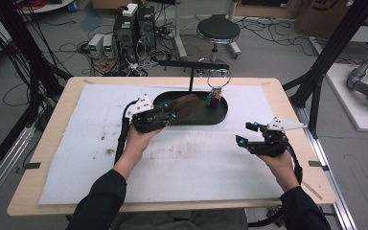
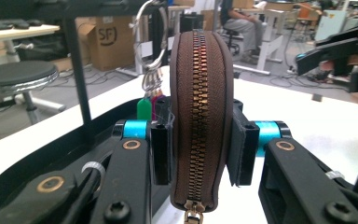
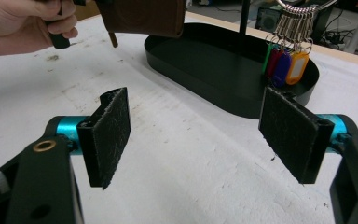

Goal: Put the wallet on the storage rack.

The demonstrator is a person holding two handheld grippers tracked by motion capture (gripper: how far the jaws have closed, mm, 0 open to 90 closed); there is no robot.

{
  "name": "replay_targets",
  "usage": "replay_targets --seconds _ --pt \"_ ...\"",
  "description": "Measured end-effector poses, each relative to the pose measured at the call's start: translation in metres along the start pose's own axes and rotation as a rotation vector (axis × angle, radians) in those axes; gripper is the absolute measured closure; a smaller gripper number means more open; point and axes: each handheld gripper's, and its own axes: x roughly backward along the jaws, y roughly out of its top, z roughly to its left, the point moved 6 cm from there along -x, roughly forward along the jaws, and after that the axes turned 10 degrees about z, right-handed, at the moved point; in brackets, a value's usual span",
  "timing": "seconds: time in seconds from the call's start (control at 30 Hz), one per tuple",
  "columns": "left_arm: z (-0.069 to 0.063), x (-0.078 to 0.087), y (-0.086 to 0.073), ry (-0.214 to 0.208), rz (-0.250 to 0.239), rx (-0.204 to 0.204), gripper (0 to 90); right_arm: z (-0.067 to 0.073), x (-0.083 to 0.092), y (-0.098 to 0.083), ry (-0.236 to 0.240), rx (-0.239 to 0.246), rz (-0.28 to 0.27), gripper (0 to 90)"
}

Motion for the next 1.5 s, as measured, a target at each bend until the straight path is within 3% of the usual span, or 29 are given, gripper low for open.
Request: replay_targets --seconds 0.37,0.43,0.63,0.97,1.27,1.5 --pt "0.020 -0.024 -0.002 0.042 0.042 0.024 67.1 -0.001 0.000 0.000 -0.003 -0.004 -0.001 25.9" --pt "0.023 -0.029 -0.002 0.062 0.035 0.009 67.2 -0.001 0.000 0.000 -0.001 -0.005 0.002 25.9" --pt "0.034 -0.046 -0.009 0.070 0.047 0.067 67.2 -0.002 0.002 0.000 -0.002 -0.019 -0.005 25.9" --pt "0.046 -0.067 -0.018 0.095 0.073 0.118 67.1 -0.003 0.002 -0.001 -0.004 -0.024 -0.007 25.9" --pt "0.054 -0.075 -0.033 0.131 0.114 0.137 67.0 -0.003 0.003 -0.001 -0.005 -0.017 -0.005 26.0" --pt "0.059 -0.076 -0.036 0.157 0.111 0.153 66.5 -0.003 0.002 -0.002 -0.003 -0.009 0.000 26.5"
